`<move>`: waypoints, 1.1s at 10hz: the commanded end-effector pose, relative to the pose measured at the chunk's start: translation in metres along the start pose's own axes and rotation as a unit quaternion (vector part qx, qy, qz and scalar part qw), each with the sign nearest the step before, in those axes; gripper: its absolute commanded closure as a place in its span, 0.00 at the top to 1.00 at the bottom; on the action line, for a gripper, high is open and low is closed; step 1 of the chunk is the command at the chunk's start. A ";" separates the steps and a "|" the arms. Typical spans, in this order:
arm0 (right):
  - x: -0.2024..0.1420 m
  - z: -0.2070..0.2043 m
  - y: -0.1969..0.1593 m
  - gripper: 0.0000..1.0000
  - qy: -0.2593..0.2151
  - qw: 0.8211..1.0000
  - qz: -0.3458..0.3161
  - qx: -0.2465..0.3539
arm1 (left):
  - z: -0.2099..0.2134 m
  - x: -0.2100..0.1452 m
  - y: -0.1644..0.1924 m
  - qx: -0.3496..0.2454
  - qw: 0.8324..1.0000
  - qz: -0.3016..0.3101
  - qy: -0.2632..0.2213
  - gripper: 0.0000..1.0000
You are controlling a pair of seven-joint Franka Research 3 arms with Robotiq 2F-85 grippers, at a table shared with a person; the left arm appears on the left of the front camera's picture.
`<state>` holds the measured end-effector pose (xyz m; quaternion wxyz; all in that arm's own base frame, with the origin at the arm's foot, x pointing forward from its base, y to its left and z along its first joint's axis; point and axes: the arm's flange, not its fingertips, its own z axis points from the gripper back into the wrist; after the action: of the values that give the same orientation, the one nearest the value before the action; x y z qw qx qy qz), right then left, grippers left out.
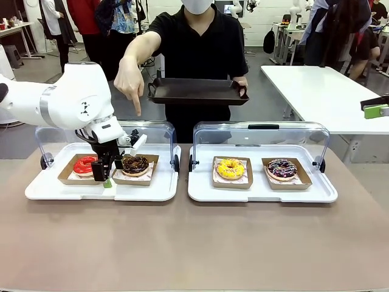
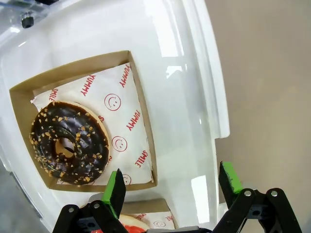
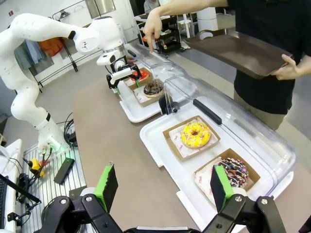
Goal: Provide the desired donut to the person.
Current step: Pick up and lift the Paper togo box containing the Donut pointed at by the person.
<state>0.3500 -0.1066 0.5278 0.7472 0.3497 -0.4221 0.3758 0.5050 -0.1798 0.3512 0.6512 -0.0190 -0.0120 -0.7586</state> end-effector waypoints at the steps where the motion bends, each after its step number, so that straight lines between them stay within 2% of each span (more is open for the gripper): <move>1: 0.002 0.000 -0.004 1.00 -0.016 1.000 0.009 0.004 | -0.003 0.001 0.009 0.000 1.000 0.014 0.018 1.00; 4: 0.002 0.000 -0.004 1.00 -0.016 1.000 0.009 0.004 | -0.014 -0.001 0.013 -0.004 0.999 0.022 0.030 1.00; 11: 0.002 0.000 -0.004 1.00 -0.016 1.000 0.009 0.004 | -0.018 -0.004 0.016 -0.012 1.000 0.017 0.013 1.00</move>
<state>0.3500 -0.1066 0.5278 0.7471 0.3496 -0.4222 0.3759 0.5169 -0.1770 0.3339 0.6618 -0.0167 0.0043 -0.7495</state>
